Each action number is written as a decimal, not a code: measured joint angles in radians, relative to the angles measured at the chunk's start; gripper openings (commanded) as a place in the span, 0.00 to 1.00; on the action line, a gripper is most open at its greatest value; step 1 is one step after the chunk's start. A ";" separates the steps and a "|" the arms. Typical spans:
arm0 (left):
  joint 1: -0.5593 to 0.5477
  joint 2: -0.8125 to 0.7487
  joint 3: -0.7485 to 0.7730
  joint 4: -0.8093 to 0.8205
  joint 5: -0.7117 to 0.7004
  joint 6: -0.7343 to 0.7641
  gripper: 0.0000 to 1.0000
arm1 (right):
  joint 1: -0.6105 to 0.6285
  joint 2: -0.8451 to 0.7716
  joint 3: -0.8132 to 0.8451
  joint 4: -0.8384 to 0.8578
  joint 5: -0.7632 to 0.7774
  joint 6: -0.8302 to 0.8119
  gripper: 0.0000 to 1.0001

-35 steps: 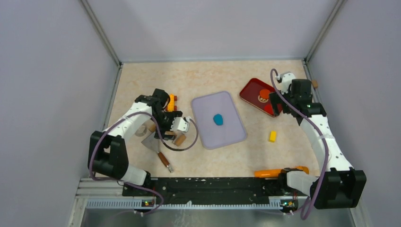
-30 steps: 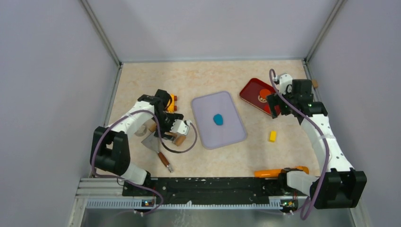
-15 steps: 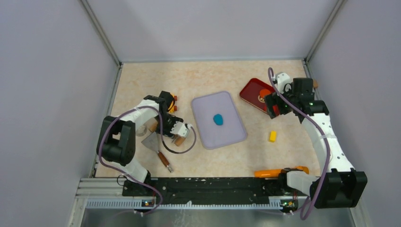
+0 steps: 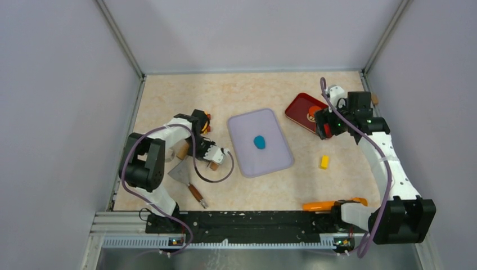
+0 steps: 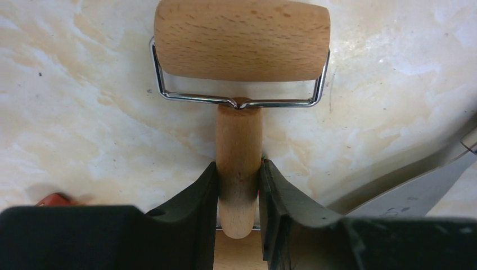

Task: Roll out the dumpling wrappers from the dough

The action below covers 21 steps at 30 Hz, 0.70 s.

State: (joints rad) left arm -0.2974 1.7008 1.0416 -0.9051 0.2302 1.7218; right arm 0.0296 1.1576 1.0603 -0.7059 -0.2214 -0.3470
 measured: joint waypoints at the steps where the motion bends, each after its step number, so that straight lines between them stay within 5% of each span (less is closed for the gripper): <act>1: 0.000 0.003 0.004 0.000 0.003 -0.004 0.06 | 0.000 0.006 0.005 0.001 -0.008 0.012 0.82; 10: -0.035 0.010 0.157 -0.011 0.132 -0.185 0.00 | 0.000 0.110 0.171 0.035 -0.124 0.208 0.83; 21: -0.127 0.010 0.334 0.237 0.330 -0.879 0.00 | 0.038 0.306 0.214 0.092 -0.399 0.485 0.84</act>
State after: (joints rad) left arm -0.4244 1.7103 1.3758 -0.6678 0.5598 0.8425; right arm 0.0677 1.4639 1.2743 -0.6140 -0.6205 0.1383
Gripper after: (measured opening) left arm 0.323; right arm 0.822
